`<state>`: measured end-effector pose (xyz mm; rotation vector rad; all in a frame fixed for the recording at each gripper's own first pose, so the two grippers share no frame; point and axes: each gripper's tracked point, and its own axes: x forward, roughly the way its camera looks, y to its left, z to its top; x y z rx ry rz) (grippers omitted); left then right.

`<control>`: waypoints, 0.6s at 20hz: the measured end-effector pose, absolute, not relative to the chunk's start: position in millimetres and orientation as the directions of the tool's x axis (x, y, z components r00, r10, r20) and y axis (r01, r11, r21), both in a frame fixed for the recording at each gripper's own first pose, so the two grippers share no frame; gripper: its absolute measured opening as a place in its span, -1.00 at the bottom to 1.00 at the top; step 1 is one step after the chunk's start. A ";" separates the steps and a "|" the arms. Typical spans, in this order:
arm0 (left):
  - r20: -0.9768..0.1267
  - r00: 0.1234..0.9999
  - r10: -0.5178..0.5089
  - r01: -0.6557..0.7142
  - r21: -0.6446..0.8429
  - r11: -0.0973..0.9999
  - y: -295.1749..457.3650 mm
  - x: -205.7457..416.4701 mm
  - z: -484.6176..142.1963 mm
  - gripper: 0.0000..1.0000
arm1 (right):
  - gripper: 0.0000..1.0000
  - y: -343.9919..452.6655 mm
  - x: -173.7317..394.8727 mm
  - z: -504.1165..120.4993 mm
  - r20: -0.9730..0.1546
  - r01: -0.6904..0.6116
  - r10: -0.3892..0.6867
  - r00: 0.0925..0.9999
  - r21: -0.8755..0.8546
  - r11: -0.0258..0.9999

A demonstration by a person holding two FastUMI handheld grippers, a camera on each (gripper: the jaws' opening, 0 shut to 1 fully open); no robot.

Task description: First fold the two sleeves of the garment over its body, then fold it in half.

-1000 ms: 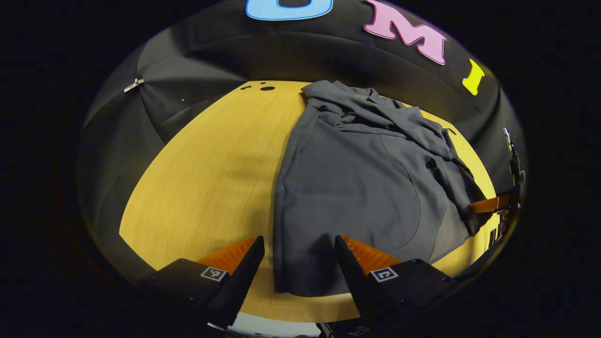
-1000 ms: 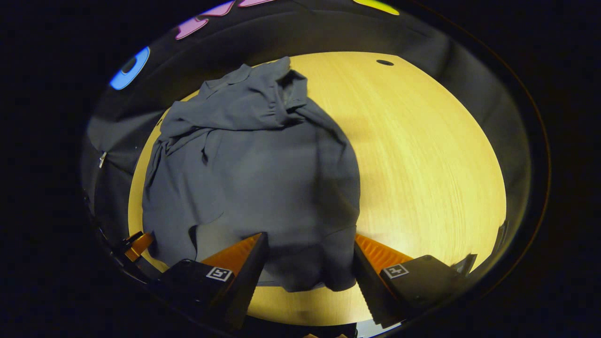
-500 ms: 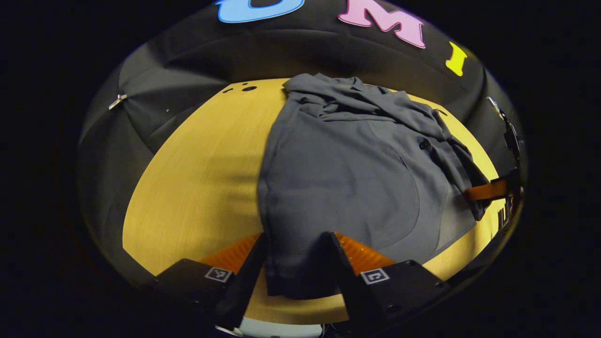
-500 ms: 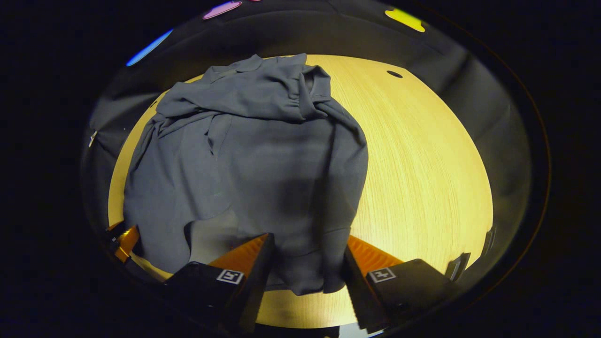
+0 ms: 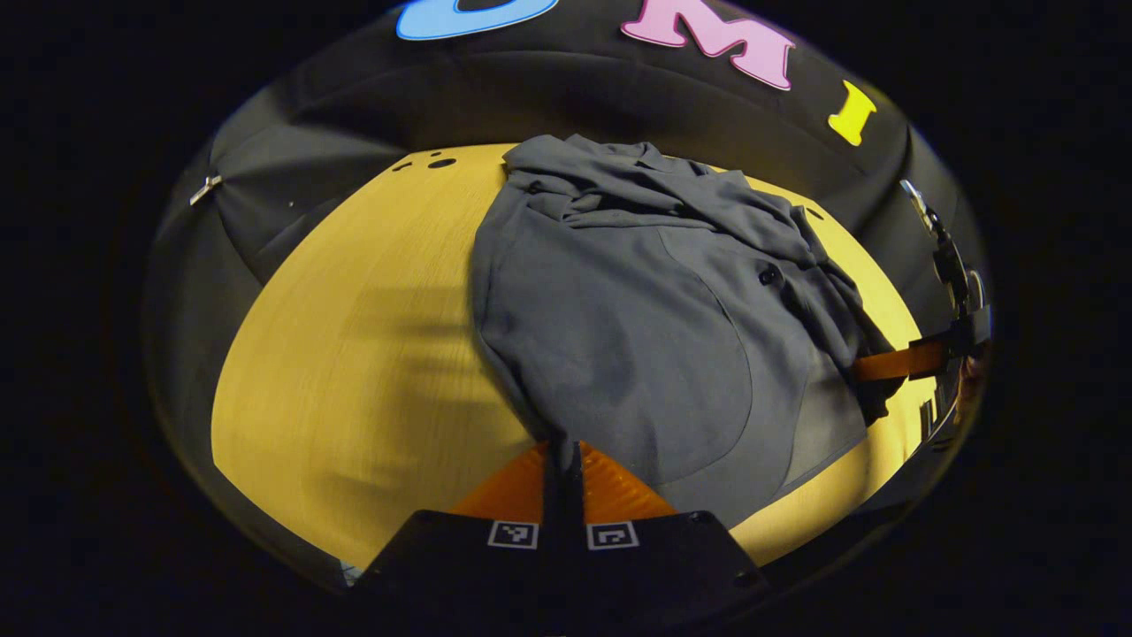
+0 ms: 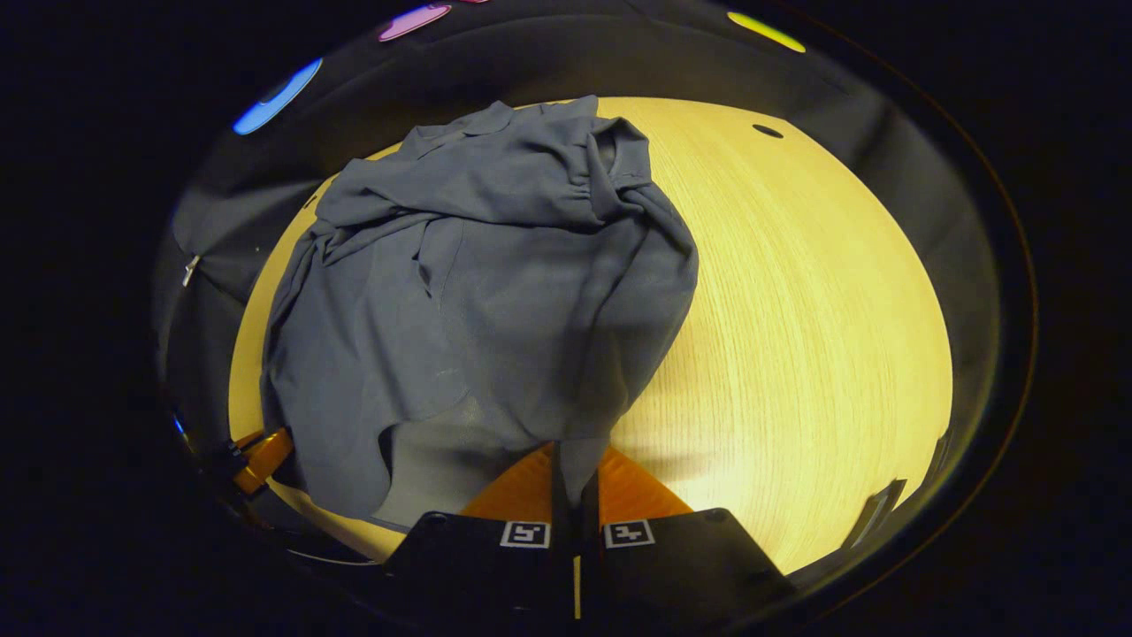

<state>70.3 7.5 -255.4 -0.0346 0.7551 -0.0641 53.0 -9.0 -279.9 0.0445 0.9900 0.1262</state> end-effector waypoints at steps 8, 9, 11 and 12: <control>-0.615 0.781 -0.110 0.024 -0.146 0.989 -5.8 72.5 -194.0 -0.89 | -0.85 -14.7 61.6 -244.4 -0.782 -0.086 0.194 0.593 0.177 0.980; -0.606 0.787 -0.120 0.034 -0.152 0.988 -8.6 73.5 -185.8 -0.89 | -0.85 -13.8 63.6 -238.6 -0.774 -0.088 0.200 0.601 0.185 0.979; -0.587 0.799 -0.134 0.049 -0.159 0.986 -13.5 78.0 -167.9 -0.89 | -0.85 -11.5 67.0 -223.1 -0.753 -0.091 0.216 0.621 0.205 0.975; -0.577 0.804 -0.144 0.056 -0.168 0.984 -16.3 81.5 -159.5 -0.90 | -0.85 -10.0 67.9 -214.6 -0.742 -0.095 0.224 0.632 0.212 0.973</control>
